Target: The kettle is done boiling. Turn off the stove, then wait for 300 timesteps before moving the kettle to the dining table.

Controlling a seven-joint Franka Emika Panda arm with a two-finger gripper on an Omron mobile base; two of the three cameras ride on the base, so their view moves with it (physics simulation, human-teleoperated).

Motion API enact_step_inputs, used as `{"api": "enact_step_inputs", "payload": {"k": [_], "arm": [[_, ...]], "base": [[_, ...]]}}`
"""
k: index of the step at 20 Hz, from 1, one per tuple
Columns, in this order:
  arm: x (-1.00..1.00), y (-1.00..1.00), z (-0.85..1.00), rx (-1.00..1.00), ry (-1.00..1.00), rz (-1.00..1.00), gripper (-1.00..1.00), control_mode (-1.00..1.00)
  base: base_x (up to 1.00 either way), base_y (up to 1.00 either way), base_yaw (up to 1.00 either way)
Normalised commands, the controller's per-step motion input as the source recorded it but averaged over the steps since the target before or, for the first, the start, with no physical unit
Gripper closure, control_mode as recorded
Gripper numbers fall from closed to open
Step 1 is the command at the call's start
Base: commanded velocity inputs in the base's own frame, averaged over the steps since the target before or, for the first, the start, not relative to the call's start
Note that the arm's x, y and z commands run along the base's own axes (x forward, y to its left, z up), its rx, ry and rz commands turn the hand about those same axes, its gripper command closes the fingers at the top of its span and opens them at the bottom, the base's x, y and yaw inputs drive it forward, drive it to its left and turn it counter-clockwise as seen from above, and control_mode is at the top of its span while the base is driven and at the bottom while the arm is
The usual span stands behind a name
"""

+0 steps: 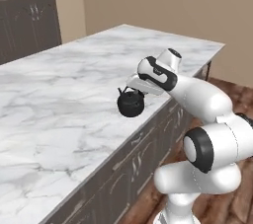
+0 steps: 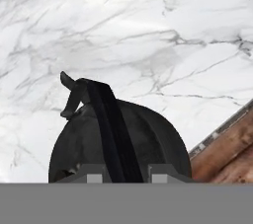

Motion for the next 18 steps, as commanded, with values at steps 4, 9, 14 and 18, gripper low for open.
{"api": "enact_step_inputs", "payload": {"k": [4, 9, 14, 18], "arm": [[0.0, 0.0, 0.0, 0.0, 0.0, 0.0, 1.0, 1.0], [0.0, 0.0, 0.0, 0.0, 0.0, 0.0, 1.0, 1.0], [0.0, 0.0, 0.0, 0.0, 0.0, 0.0, 1.0, 1.0], [0.0, 0.0, 0.0, 0.0, 0.0, 0.0, 1.0, 1.0]], "base": [[0.51, -0.76, 0.17], [0.47, -0.82, 0.2], [0.44, -0.83, 0.22], [0.43, -0.84, 0.24]]}}
